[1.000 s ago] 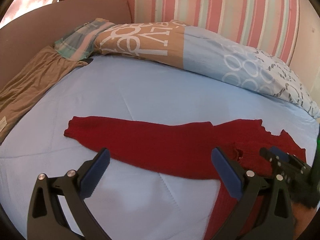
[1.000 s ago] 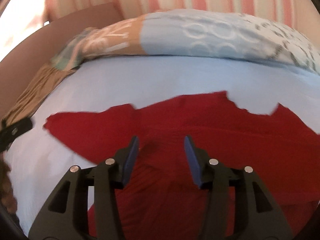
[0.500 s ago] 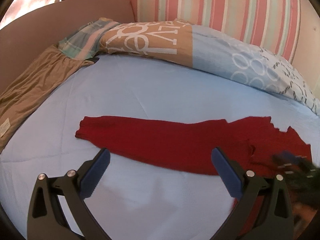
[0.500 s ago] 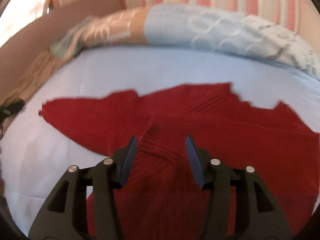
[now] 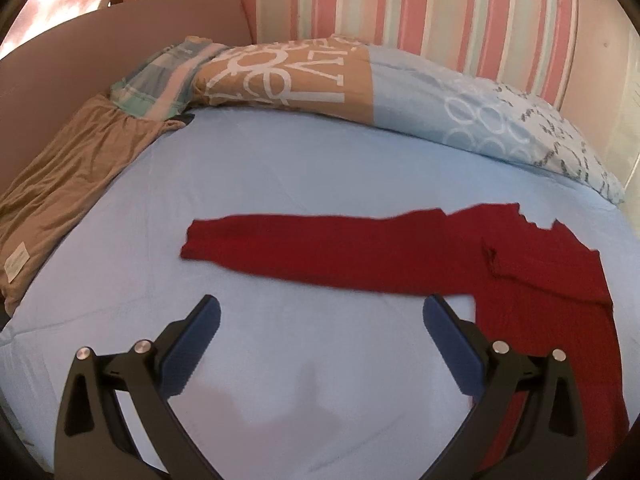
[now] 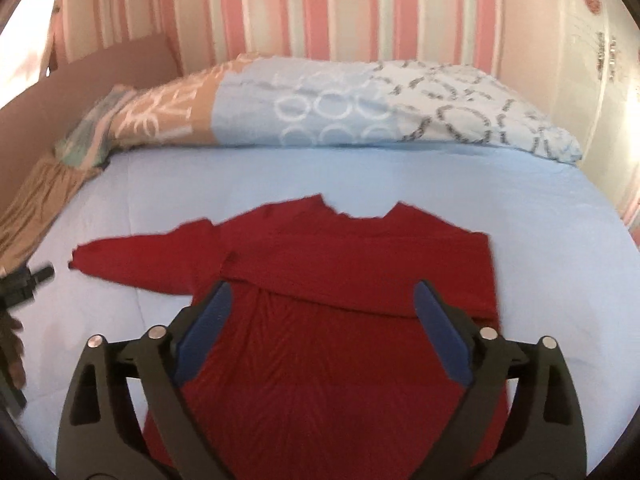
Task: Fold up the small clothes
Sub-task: 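Open the right gripper to release the sleeve and withdraw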
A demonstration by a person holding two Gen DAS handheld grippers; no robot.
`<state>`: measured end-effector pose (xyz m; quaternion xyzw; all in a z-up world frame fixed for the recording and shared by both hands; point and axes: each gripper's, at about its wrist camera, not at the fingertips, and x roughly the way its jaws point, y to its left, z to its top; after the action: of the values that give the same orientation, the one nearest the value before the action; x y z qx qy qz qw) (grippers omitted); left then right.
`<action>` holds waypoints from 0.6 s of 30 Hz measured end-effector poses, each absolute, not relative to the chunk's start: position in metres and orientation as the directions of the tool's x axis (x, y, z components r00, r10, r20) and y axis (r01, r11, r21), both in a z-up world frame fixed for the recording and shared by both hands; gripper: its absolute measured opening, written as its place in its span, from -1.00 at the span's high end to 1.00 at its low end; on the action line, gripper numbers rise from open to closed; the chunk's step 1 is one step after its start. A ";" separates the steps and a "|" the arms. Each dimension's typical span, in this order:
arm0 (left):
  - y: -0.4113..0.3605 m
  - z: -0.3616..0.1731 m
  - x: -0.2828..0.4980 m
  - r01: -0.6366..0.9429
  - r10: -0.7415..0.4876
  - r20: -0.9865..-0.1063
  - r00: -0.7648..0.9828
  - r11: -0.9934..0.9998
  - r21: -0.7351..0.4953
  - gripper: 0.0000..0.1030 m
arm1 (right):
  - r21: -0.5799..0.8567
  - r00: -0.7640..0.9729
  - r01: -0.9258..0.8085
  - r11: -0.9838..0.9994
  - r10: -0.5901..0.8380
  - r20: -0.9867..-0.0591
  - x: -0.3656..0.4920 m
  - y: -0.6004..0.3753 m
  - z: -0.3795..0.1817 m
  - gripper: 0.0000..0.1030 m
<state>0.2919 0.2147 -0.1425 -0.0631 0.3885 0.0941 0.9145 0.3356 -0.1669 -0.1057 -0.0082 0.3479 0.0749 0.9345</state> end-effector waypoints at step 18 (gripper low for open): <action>0.301 -0.120 0.219 -0.199 -0.005 -0.683 0.730 0.955 -0.220 -0.97 | 0.040 0.788 -0.203 0.978 0.188 -0.586 0.253 -0.166 -0.056 -0.91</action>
<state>0.2194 0.3014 -0.1200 -0.1406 0.3634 0.0527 0.9194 0.2534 -0.1660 -0.0563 -0.0126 0.3084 0.1034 0.9456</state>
